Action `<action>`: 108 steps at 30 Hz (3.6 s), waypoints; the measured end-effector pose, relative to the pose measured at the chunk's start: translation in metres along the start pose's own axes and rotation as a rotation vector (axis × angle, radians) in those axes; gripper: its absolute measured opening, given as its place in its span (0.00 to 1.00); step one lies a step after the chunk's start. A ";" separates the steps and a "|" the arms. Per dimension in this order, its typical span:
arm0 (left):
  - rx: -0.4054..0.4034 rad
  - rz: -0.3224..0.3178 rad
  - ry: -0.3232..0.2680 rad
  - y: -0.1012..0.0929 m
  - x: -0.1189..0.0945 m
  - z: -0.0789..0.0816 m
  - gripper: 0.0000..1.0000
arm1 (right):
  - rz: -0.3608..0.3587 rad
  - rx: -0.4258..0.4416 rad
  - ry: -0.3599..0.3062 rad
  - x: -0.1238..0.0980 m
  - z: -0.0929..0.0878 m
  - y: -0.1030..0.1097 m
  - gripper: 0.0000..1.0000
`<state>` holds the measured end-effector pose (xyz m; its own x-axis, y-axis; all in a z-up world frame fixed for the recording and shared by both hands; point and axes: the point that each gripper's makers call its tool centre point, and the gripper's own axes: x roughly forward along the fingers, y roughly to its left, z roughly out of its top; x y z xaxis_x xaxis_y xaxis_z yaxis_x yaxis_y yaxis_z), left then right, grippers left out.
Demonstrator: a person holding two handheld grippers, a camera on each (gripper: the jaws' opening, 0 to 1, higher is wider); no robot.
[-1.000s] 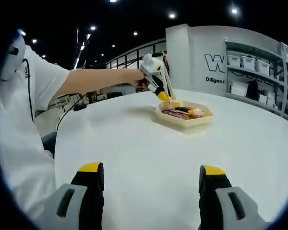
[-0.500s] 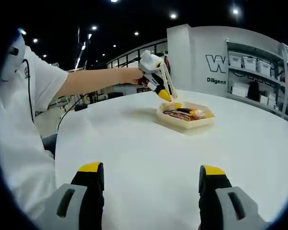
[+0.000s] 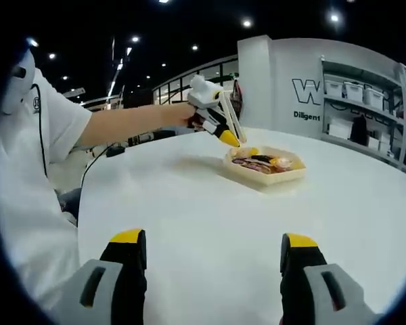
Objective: Place the target food into the container with the food tongs after gripping and lifting it, then release it inside without dropping or visibly crushing the food.
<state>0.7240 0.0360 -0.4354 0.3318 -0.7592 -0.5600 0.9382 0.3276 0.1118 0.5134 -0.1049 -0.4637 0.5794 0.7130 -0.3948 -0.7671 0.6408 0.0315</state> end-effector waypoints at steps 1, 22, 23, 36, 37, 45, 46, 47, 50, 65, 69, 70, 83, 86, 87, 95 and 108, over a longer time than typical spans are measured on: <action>-0.007 0.003 -0.007 -0.002 -0.001 0.000 0.25 | 0.001 -0.001 0.000 0.000 0.000 0.000 0.80; -0.070 0.056 -0.186 -0.076 -0.037 0.006 0.24 | -0.029 -0.004 -0.028 -0.013 0.001 0.005 0.80; -0.076 0.063 -0.189 -0.078 -0.037 0.005 0.24 | -0.031 -0.002 -0.031 -0.013 0.002 0.005 0.80; -0.128 0.076 -0.263 -0.108 -0.035 0.002 0.23 | -0.037 -0.012 -0.072 -0.019 0.010 0.010 0.80; -0.128 0.077 -0.269 -0.110 -0.035 0.003 0.23 | -0.035 -0.016 -0.075 -0.019 0.011 0.011 0.79; -0.155 0.097 -0.321 -0.128 -0.044 0.005 0.23 | -0.002 -0.028 -0.103 -0.014 0.020 0.017 0.79; -0.156 0.102 -0.320 -0.130 -0.046 0.004 0.23 | 0.002 -0.029 -0.105 -0.012 0.020 0.018 0.79; -0.157 0.109 -0.319 -0.130 -0.047 0.003 0.23 | 0.008 -0.030 -0.108 -0.011 0.021 0.019 0.79; -0.173 0.122 -0.332 -0.132 -0.054 0.002 0.23 | 0.026 -0.027 -0.121 -0.007 0.026 0.020 0.79; -0.201 0.138 -0.357 -0.156 -0.056 -0.003 0.24 | 0.094 -0.037 -0.158 0.008 0.037 0.026 0.77; -0.201 0.146 -0.368 -0.160 -0.057 -0.004 0.24 | 0.112 -0.044 -0.159 0.012 0.036 0.028 0.76; -0.204 0.147 -0.367 -0.161 -0.056 -0.005 0.24 | 0.114 -0.046 -0.162 0.012 0.037 0.028 0.76; -0.220 0.165 -0.398 -0.173 -0.060 -0.002 0.23 | 0.170 -0.072 -0.166 0.021 0.042 0.034 0.72; -0.227 0.166 -0.411 -0.174 -0.061 0.000 0.23 | 0.189 -0.080 -0.171 0.023 0.043 0.035 0.68; -0.229 0.165 -0.412 -0.175 -0.060 0.000 0.23 | 0.194 -0.082 -0.175 0.023 0.044 0.036 0.68; -0.267 0.090 -0.466 -0.192 -0.060 0.003 0.24 | 0.260 -0.088 -0.192 0.027 0.047 0.043 0.58; -0.319 -0.036 -0.634 -0.211 -0.075 0.019 0.23 | 0.380 -0.114 -0.269 0.027 0.065 0.060 0.17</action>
<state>0.5032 0.0128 -0.4015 0.3857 -0.9219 0.0376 0.9071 0.3714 -0.1980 0.5010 -0.0287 -0.4130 0.2911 0.9487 -0.1231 -0.9551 0.2957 0.0205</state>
